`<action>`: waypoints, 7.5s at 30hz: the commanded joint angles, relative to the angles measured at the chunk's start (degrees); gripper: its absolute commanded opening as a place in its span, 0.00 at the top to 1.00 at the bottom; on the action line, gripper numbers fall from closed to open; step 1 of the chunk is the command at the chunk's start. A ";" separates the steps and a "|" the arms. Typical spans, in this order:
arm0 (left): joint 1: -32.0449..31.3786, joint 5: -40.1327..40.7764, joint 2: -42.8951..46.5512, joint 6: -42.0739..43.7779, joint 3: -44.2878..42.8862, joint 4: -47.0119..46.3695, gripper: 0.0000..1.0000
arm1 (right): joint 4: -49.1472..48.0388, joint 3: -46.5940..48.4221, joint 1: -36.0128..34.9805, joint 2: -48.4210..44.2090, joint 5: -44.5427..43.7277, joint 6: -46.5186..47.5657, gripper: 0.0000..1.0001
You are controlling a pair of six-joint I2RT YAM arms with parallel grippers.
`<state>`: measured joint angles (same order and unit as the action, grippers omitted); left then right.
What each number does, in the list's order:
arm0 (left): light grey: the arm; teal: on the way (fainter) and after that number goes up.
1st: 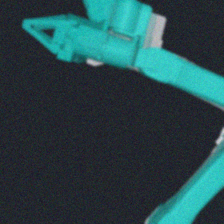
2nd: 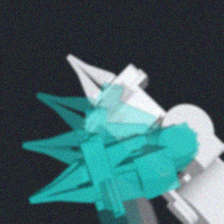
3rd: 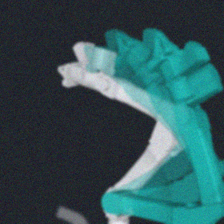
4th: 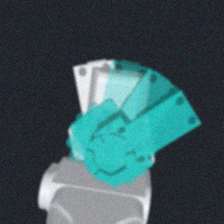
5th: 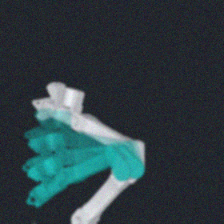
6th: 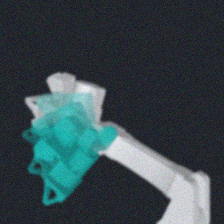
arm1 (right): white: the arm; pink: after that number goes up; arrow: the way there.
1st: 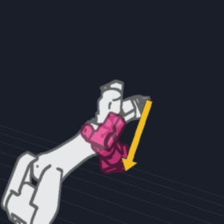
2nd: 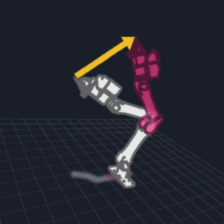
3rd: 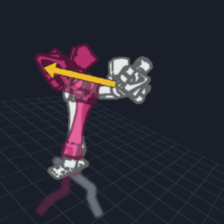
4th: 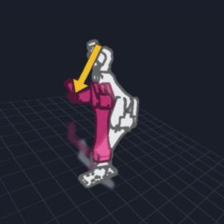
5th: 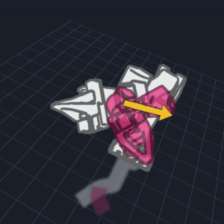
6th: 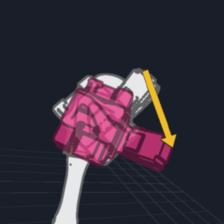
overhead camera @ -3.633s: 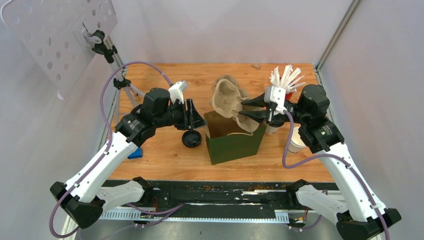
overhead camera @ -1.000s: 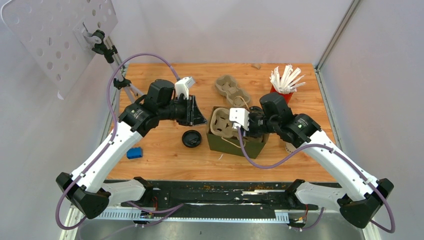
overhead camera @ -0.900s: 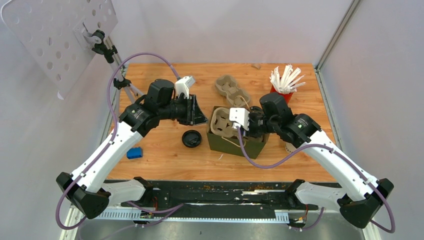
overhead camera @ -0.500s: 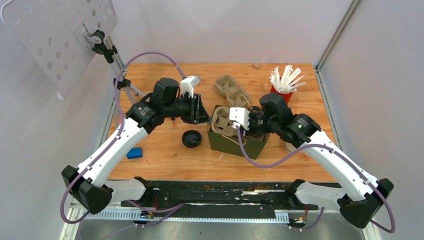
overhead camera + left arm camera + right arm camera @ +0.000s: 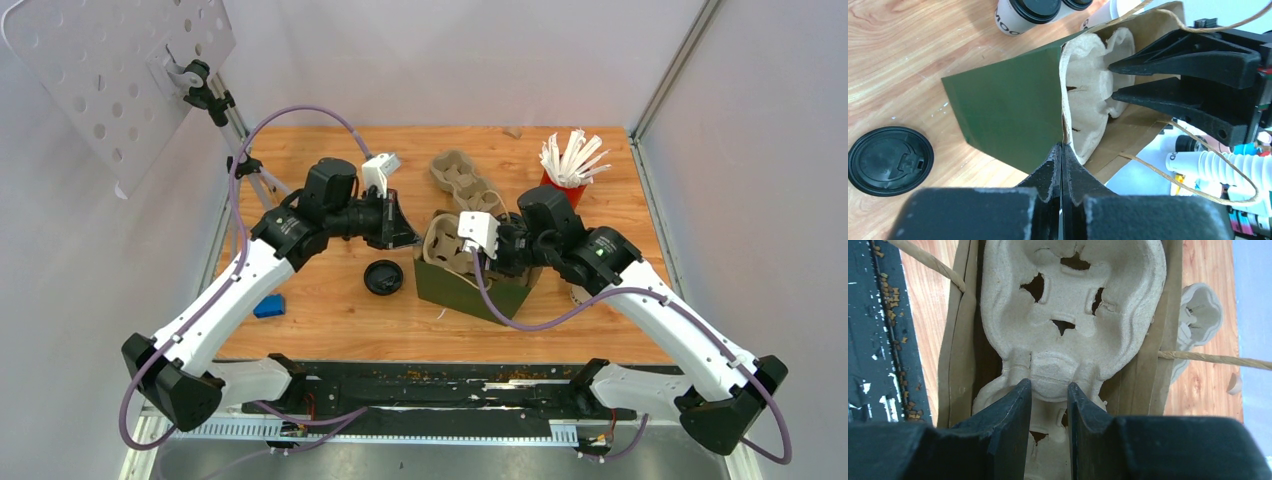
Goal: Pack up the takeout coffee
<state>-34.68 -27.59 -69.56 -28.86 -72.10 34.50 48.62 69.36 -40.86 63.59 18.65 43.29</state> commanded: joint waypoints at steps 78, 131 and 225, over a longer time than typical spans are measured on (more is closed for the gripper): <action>-0.23 2.43 4.52 8.55 -6.18 6.62 0.41 | -2.45 15.95 -9.96 -6.14 -21.70 -49.21 0.12; -2.45 9.20 -3.99 1.66 -11.40 18.90 0.99 | 1.02 10.42 11.32 -2.21 -38.11 -52.19 0.06; 2.34 15.23 7.74 8.09 -8.50 22.52 0.07 | -6.13 -7.37 30.84 5.80 -21.79 -41.40 0.32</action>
<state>-32.23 -11.51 -62.46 -20.51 -79.24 58.06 38.72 58.89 -10.31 73.71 -3.97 1.30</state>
